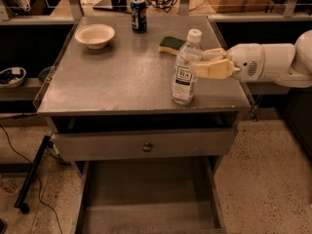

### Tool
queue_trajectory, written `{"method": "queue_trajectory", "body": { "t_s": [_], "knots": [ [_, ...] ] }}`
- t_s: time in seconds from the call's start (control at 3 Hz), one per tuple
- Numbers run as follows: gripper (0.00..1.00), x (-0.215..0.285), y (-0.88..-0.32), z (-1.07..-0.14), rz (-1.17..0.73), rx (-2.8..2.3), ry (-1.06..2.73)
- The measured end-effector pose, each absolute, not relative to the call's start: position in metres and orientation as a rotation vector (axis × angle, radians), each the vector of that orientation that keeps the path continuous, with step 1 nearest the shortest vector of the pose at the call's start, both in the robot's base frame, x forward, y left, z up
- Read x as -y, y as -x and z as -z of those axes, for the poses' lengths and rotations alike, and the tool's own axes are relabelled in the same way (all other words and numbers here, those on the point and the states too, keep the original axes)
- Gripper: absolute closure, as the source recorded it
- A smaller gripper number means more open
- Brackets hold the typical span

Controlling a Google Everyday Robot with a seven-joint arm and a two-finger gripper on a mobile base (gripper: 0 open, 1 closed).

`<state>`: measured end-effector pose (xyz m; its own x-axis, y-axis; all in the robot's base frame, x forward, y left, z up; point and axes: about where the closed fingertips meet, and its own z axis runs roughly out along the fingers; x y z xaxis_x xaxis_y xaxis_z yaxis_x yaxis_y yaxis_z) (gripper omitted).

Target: Pick blue plastic bottle from middle drawer and place on counter

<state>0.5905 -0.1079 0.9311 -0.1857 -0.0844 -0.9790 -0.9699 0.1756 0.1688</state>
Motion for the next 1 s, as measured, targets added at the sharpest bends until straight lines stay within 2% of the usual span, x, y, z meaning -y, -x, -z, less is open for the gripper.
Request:
{"method": "queue_trajectory", "body": {
  "t_s": [0.33, 0.67, 1.0],
  "knots": [
    [0.84, 0.1078, -0.5905, -0.9311, -1.161, -1.490, 1.065],
    [0.53, 0.1078, -0.5905, -0.9311, -1.161, -1.490, 1.065],
    [0.29, 0.1078, -0.5905, -0.9311, -1.161, -1.490, 1.065]
  ]
}}
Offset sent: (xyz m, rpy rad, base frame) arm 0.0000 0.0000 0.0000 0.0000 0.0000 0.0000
